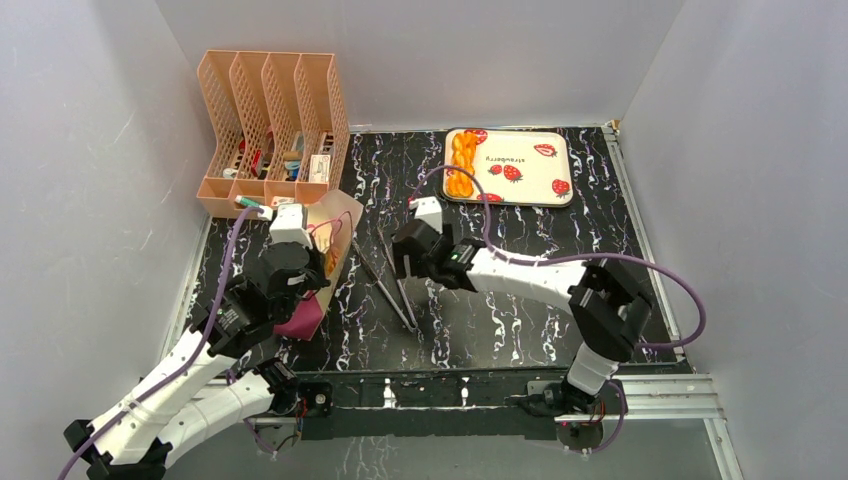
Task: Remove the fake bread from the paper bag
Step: Move the container to the center of the board, then pick up the clamp at the center of the board.
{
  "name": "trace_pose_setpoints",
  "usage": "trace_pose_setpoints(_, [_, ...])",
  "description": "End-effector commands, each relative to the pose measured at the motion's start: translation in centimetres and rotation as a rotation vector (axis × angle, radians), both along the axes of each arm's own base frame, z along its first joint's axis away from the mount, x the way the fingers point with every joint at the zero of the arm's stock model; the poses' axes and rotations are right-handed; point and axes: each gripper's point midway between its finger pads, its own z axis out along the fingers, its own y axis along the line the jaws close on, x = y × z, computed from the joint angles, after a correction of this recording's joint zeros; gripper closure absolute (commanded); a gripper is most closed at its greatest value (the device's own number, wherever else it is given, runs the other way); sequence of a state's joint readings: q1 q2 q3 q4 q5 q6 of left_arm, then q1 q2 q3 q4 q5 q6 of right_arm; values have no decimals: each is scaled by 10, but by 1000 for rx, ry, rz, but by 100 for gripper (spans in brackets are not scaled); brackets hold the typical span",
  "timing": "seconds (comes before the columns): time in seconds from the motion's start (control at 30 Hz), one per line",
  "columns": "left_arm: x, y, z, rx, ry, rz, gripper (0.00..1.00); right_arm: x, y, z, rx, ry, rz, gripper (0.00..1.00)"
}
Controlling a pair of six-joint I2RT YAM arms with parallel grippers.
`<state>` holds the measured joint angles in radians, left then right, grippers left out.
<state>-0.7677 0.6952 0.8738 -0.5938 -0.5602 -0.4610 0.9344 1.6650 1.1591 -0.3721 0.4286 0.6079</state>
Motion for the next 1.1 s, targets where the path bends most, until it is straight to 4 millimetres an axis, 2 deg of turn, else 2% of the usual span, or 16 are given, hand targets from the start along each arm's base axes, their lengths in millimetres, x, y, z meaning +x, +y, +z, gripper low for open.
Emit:
trace_pose_setpoints(0.0, [-6, -8, -21, -2, 77, -33, 100, -6, 15, -6, -39, -59, 59, 23])
trace_pose_setpoints(0.2, [-12, -14, -26, -41, 115, -44, 100, -22, 37, -18, -61, -60, 152, 24])
trace_pose_setpoints(0.27, [-14, -13, -25, -52, 119, -41, 100, -28, 41, -33, -79, -39, 173, 24])
trace_pose_setpoints(0.47, [-20, -11, -22, -71, 134, -38, 100, -44, 61, -52, -87, -21, 241, 24])
trace_pose_setpoints(0.73, [-27, -5, -19, -80, 143, -27, 100, -53, 74, -70, -106, 0, 282, 25])
trace_pose_setpoints(0.87, [-28, -2, -19, -78, 145, -17, 100, -54, 75, -62, -116, -33, 262, 25])
trace_pose_setpoints(1.07, [-27, 1, -17, -78, 135, -1, 100, -44, 61, -21, -106, -105, 162, 25])
